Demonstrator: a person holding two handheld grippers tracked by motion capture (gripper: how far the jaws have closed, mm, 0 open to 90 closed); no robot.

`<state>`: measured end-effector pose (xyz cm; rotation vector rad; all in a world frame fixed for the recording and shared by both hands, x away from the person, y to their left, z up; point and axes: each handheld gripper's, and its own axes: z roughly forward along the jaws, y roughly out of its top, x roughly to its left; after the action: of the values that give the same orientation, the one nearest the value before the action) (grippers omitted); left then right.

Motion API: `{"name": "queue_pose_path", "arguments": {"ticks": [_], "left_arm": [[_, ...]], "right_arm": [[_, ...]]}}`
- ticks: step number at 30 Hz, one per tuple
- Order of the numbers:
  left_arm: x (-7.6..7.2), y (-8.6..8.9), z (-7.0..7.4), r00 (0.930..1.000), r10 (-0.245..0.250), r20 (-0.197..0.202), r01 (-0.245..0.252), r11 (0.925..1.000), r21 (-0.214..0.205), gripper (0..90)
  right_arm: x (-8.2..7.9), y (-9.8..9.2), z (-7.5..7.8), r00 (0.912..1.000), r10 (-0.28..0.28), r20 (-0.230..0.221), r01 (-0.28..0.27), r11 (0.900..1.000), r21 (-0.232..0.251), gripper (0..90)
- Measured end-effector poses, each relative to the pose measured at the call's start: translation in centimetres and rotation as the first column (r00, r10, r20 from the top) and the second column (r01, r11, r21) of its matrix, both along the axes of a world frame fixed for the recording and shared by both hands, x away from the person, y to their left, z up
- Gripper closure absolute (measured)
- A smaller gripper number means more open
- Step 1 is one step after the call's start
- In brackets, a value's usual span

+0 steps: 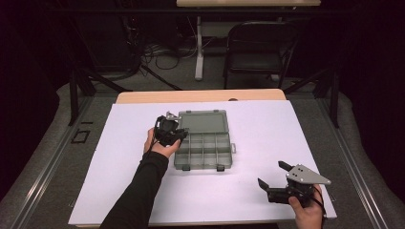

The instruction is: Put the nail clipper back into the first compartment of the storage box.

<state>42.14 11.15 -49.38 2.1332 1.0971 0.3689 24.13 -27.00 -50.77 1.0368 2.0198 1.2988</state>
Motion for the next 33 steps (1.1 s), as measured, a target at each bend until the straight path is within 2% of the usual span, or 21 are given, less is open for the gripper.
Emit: {"name": "queue_pose_path", "arguments": {"ticks": [4, 5, 7, 16, 33], "left_arm": [[0.2, 0.0, -0.4, 1.0000, 0.006, -0.003, -0.006, 1.0000, 0.003, 79.4], [0.2, 0.1, -0.5, 1.0000, 0.007, -0.003, -0.007, 0.9999, 0.009, 79.4], [0.3, 0.1, -0.7, 0.9999, 0.006, -0.008, -0.006, 0.9999, 0.016, 79.4], [0.4, 0.2, -1.5, 0.9997, 0.011, -0.020, -0.011, 0.9998, 0.016, 79.4], [0.3, 0.2, -2.1, 0.9993, 0.014, -0.034, -0.014, 0.9996, 0.024, 79.3]], "right_arm": [[0.0, 0.0, 0.0, 1.0000, 0.002, -0.001, -0.002, 1.0000, -0.003, 6.9], [-0.1, 0.0, 0.1, 0.9999, -0.002, -0.011, 0.002, 0.9999, -0.016, 6.9], [0.0, 0.1, -0.1, 1.0000, 0.002, 0.002, -0.002, 1.0000, -0.002, 6.9], [0.0, 0.1, -0.1, 1.0000, 0.004, -0.003, -0.004, 1.0000, -0.005, 6.9], [0.0, 0.1, -0.1, 0.9999, 0.010, -0.005, -0.010, 0.9999, -0.007, 7.0]]}}
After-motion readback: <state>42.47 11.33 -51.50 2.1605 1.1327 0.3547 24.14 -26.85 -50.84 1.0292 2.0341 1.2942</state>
